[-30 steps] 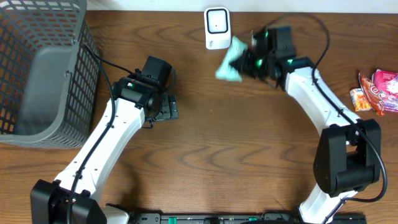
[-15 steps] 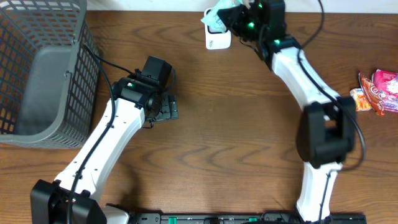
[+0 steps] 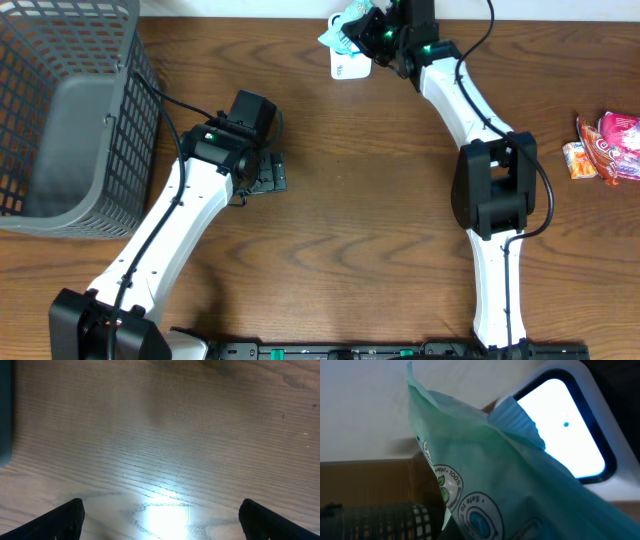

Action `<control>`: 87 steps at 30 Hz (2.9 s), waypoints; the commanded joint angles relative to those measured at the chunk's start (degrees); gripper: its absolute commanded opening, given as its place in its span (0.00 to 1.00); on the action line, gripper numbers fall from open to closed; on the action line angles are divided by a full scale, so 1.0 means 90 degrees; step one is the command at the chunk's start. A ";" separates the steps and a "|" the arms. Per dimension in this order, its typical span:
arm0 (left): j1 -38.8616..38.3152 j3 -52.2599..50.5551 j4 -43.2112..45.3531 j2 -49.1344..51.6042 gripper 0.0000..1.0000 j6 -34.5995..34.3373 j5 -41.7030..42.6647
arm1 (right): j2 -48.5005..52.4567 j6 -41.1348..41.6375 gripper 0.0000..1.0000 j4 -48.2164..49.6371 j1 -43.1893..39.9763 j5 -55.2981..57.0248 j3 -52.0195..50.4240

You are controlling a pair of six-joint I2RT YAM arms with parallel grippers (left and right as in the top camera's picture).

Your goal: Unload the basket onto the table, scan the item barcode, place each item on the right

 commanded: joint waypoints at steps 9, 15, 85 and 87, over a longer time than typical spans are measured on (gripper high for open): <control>0.0015 -0.0027 -0.0012 0.0024 0.98 0.0083 -0.0129 | -0.0104 -0.2523 0.01 -0.3842 -0.1751 0.0525 0.2120; 0.0015 -0.0027 -0.0012 0.0024 0.98 0.0083 -0.0129 | -0.0104 -0.4272 0.01 -0.6045 -0.2897 0.1761 0.2710; 0.0015 -0.0027 -0.0012 0.0024 0.98 0.0083 -0.0129 | -0.9656 -0.5044 0.99 -0.9046 -0.3262 0.1758 -0.3587; 0.0015 -0.0027 -0.0012 0.0024 0.98 0.0083 -0.0129 | -0.9656 -0.5044 0.99 -0.9046 -0.3262 0.1761 -0.3587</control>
